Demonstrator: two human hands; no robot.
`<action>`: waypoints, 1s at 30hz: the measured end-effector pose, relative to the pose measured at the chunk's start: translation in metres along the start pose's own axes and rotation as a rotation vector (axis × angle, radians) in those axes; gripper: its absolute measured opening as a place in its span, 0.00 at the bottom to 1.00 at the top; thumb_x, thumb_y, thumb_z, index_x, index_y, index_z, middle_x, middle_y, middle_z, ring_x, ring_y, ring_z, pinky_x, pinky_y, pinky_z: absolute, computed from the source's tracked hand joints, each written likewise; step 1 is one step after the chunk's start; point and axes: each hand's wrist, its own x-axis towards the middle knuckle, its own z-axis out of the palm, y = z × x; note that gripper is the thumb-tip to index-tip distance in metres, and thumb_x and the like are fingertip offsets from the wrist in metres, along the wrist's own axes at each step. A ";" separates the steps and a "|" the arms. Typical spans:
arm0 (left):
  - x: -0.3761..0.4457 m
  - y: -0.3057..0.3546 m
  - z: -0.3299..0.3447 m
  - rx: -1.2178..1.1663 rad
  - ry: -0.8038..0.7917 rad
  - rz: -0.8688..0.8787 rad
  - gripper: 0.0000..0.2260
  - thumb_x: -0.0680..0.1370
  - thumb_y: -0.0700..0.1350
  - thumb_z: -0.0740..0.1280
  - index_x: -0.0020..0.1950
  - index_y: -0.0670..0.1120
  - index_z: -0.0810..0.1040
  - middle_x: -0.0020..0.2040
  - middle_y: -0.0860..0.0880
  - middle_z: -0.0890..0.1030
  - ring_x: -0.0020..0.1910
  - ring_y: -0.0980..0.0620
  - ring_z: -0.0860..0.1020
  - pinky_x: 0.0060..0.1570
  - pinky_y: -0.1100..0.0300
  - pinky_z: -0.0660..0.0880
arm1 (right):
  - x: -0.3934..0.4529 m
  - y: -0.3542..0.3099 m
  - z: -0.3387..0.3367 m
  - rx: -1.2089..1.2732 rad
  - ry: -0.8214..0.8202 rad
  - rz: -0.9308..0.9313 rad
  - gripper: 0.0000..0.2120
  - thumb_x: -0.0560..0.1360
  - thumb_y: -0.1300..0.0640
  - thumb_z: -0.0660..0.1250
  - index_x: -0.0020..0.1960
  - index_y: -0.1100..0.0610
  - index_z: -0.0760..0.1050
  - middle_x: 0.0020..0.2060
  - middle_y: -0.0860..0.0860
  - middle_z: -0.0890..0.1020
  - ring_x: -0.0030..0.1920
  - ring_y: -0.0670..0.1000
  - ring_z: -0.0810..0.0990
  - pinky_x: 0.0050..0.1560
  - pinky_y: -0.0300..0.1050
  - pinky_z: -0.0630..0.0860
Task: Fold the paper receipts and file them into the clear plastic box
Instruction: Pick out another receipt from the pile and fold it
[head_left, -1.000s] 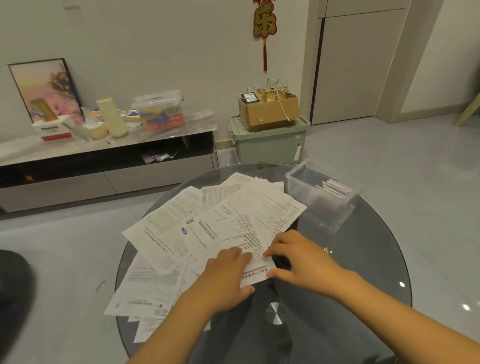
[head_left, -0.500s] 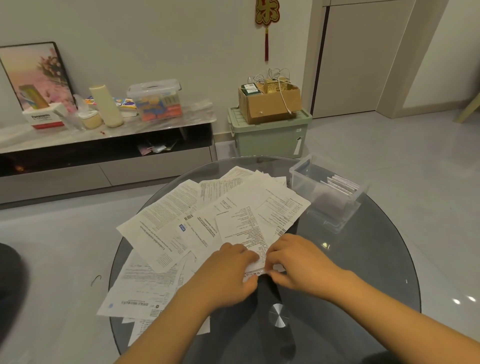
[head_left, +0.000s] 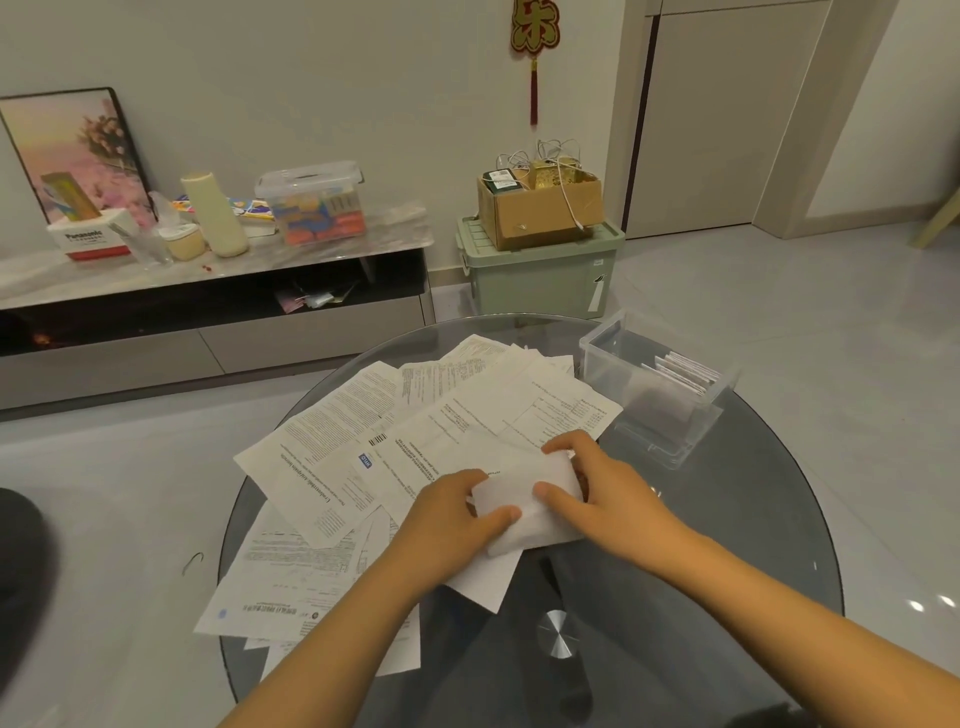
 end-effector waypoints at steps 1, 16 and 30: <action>0.002 -0.001 0.002 -0.018 0.053 -0.014 0.09 0.74 0.52 0.69 0.51 0.51 0.76 0.48 0.54 0.79 0.44 0.56 0.78 0.39 0.66 0.72 | 0.001 0.000 0.000 0.004 0.000 0.013 0.20 0.75 0.49 0.65 0.64 0.46 0.61 0.41 0.43 0.74 0.38 0.41 0.74 0.35 0.30 0.68; 0.005 -0.008 0.013 0.424 -0.004 0.254 0.19 0.77 0.51 0.66 0.67 0.54 0.71 0.69 0.55 0.62 0.68 0.56 0.60 0.67 0.62 0.56 | 0.003 0.005 0.005 -0.264 -0.121 0.106 0.15 0.73 0.54 0.68 0.59 0.48 0.73 0.47 0.46 0.69 0.46 0.46 0.69 0.44 0.37 0.64; 0.007 -0.012 0.008 0.353 -0.108 0.235 0.10 0.79 0.55 0.60 0.55 0.55 0.78 0.56 0.59 0.77 0.57 0.56 0.71 0.64 0.56 0.62 | 0.008 0.005 -0.022 0.002 -0.417 0.250 0.23 0.68 0.48 0.75 0.60 0.52 0.75 0.46 0.44 0.75 0.44 0.44 0.75 0.43 0.31 0.71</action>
